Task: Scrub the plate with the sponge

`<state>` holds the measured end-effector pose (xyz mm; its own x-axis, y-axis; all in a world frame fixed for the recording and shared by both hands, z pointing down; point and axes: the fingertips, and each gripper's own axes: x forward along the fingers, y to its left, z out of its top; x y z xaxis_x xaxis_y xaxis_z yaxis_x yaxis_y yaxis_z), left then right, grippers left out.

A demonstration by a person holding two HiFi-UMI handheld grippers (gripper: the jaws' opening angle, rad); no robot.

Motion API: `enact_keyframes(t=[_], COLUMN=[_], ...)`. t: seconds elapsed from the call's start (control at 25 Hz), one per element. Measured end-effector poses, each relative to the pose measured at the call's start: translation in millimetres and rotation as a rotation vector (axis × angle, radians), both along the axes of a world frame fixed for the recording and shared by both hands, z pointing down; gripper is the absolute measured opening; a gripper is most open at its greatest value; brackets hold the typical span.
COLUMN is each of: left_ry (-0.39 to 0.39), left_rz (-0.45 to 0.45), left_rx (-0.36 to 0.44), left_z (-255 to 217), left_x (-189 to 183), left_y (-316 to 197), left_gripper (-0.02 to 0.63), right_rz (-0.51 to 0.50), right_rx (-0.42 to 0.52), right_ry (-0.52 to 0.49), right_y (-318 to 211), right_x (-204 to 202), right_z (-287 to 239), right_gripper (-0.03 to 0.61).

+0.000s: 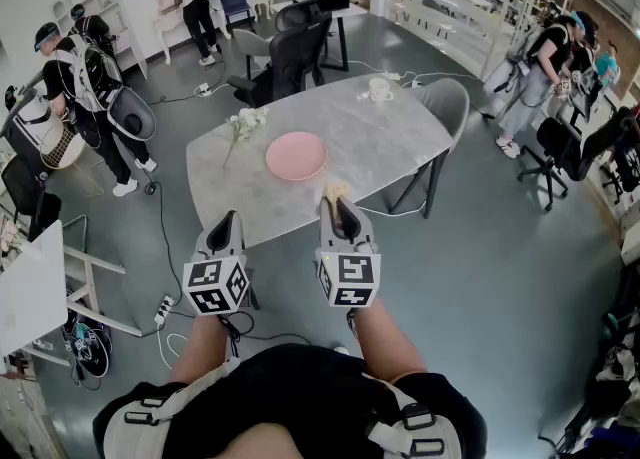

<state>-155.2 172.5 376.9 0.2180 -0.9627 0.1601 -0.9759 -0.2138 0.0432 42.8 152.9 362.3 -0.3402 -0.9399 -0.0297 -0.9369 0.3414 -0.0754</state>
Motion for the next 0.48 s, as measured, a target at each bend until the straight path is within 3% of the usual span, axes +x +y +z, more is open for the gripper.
enact_keyframes(t=[0.48], left_ry=[0.01], left_rz=[0.011], left_rx=[0.01], left_z=[-1.2], left_x=[-2.6], left_y=[4.7], left_gripper=[0.005], right_rz=[-0.017], right_rx=[0.02], right_ry=[-0.01], right_y=[7.8], right_x=[-8.8], right_z=[-7.7], right_gripper=[0.051])
